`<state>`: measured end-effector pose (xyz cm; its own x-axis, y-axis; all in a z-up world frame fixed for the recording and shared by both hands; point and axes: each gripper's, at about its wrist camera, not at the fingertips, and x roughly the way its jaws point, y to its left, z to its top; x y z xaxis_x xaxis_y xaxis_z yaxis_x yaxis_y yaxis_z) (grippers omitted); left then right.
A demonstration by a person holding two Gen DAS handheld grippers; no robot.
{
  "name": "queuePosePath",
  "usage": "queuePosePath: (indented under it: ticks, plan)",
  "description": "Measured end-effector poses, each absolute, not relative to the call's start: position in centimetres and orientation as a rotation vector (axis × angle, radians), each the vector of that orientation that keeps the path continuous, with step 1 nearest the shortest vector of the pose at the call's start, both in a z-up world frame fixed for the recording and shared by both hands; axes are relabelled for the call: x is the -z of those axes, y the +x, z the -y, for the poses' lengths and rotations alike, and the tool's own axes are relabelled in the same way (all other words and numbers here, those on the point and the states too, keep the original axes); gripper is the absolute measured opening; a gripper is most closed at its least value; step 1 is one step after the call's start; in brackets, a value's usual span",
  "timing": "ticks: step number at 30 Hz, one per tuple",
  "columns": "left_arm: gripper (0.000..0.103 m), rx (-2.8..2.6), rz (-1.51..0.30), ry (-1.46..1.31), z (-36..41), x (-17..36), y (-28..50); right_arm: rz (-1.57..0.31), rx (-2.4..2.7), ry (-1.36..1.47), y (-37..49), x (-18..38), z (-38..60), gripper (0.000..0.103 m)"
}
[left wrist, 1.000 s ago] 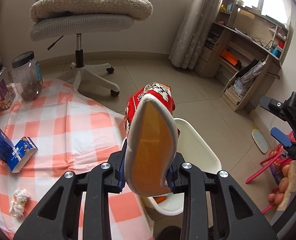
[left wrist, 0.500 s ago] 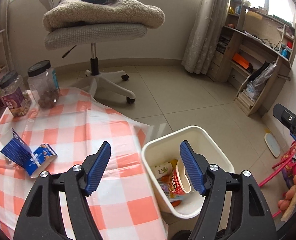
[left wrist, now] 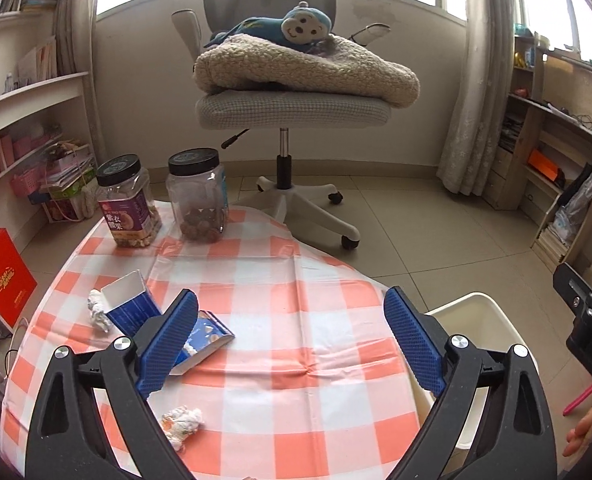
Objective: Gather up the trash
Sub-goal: 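Grasp the open blue carton by its rim with the left tool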
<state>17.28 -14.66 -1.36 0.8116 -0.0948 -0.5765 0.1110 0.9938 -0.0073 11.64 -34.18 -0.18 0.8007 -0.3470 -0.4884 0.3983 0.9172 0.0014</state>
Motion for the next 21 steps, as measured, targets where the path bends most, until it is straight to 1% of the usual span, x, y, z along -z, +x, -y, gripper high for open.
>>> queuePosePath:
  ticks: [9,12,18,21]
  plan:
    - [0.091,0.013,-0.649,0.019,9.5,2.4,18.3,-0.545,0.33,0.061,14.1,1.1,28.8,0.096]
    - [0.095,-0.053,-0.667,0.05,7.7,3.0,19.4,-0.562,0.305,0.063,14.9,1.4,27.3,0.096]
    - [0.096,-0.145,-0.765,0.19,4.8,6.4,23.1,-0.598,0.272,0.015,16.6,2.4,24.7,0.096]
    - [0.096,-0.149,-0.845,0.288,3.2,8.6,25.2,-0.626,0.257,0.029,17.5,2.8,24.2,0.096]
